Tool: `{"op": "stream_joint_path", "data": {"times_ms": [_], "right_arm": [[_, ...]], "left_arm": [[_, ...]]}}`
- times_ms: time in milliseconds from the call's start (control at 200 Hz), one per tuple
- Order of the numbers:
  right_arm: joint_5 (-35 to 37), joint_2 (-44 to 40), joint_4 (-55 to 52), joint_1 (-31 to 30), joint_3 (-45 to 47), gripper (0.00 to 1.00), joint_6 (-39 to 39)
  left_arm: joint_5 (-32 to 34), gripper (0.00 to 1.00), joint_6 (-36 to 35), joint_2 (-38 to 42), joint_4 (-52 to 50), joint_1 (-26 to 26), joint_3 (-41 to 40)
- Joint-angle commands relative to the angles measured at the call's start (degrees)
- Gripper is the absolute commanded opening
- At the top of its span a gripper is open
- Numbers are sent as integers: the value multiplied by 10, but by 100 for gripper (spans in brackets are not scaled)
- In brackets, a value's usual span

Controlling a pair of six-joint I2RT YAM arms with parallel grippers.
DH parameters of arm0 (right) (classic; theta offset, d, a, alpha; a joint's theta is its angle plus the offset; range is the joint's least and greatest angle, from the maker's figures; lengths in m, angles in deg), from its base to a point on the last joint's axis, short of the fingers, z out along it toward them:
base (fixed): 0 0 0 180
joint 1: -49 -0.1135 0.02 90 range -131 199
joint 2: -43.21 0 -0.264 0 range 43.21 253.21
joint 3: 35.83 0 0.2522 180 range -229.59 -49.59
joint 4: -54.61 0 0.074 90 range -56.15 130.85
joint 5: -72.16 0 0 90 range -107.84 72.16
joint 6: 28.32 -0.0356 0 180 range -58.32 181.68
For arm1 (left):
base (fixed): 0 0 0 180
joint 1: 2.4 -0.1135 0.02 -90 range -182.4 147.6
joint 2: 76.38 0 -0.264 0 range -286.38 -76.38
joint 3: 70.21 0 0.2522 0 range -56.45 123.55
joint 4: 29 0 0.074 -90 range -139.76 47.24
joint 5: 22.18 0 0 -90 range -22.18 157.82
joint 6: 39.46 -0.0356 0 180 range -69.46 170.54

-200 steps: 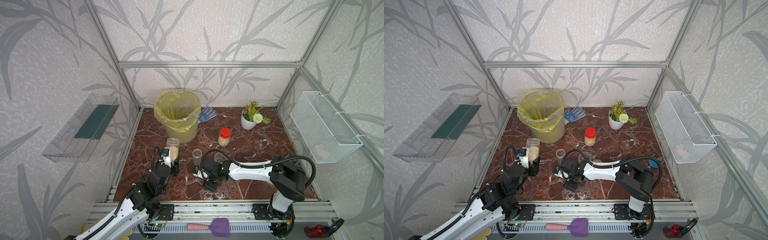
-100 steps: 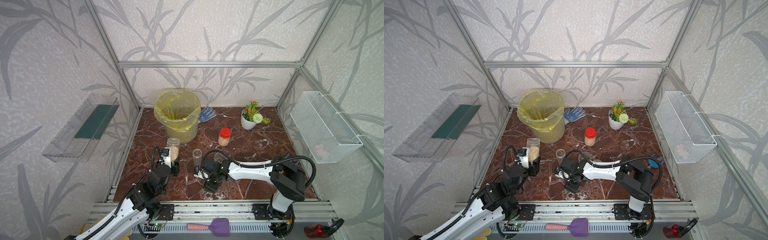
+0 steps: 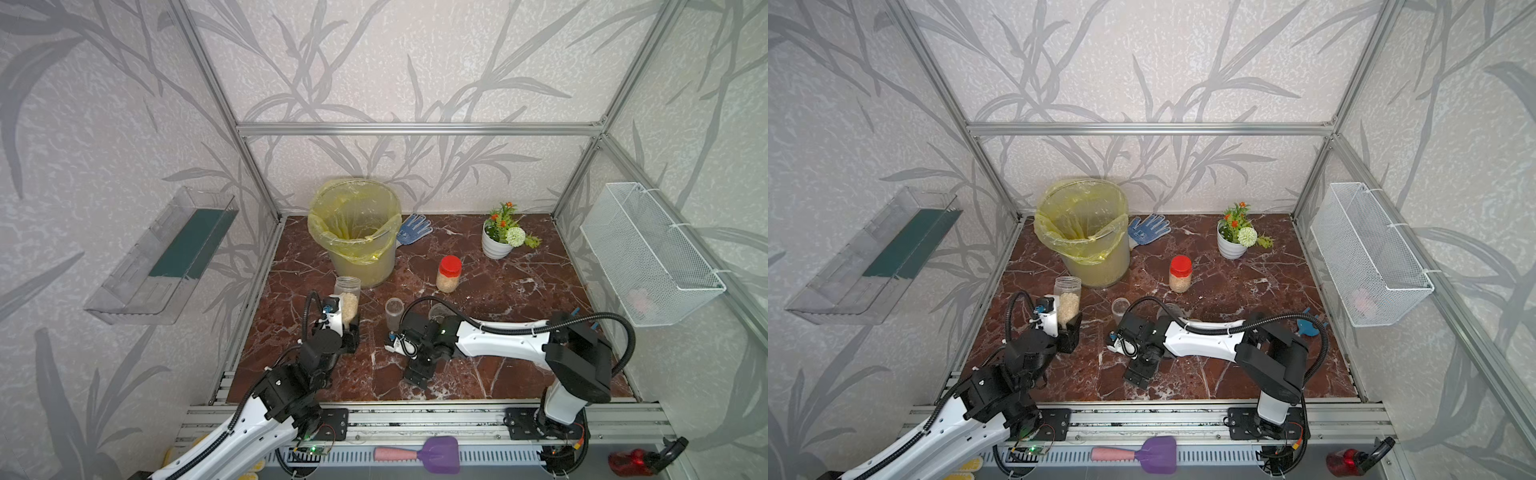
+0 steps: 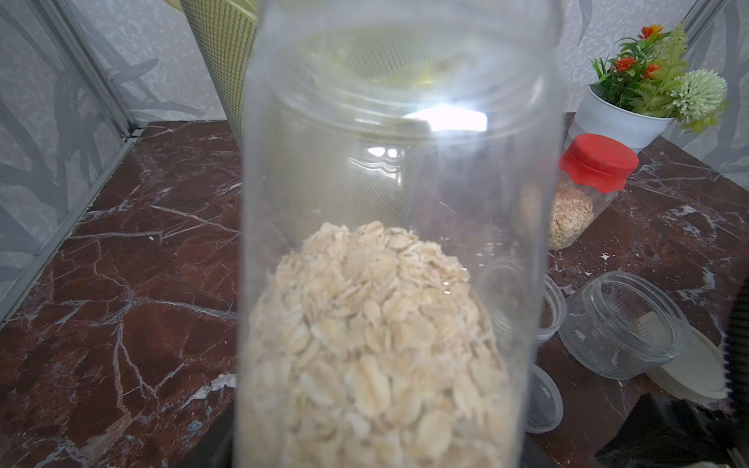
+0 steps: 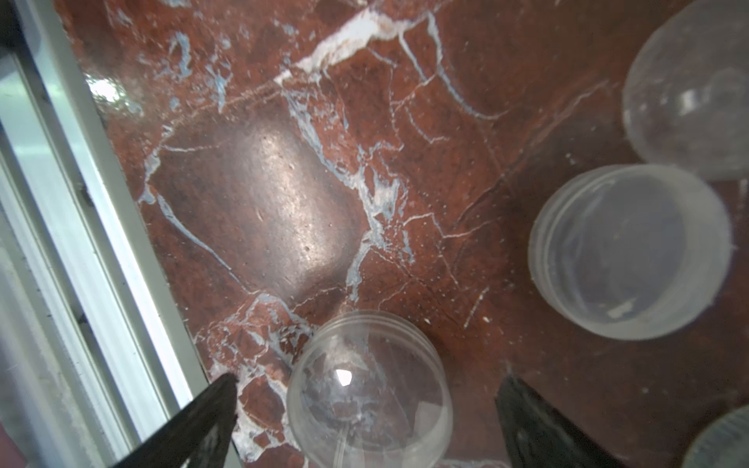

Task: Empty expired oatmeal from jars
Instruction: Place the lid at the center of the board, then pour the expired oatmeal into the trash bin.

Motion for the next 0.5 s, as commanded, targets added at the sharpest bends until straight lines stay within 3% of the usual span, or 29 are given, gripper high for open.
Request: {"op": "stream_joint_path", "data": {"times_ms": [0, 270, 495], "right_arm": [[8, -48, -39, -3, -35, 99, 16], [3, -149, -85, 8, -68, 100, 24], [9, -227, -86, 18, -90, 96, 2]], "left_arm": [[-4, 1, 6, 6, 7, 0, 24], [-45, 0, -29, -6, 9, 0, 61], [-72, 0, -68, -74, 10, 0, 114]]}}
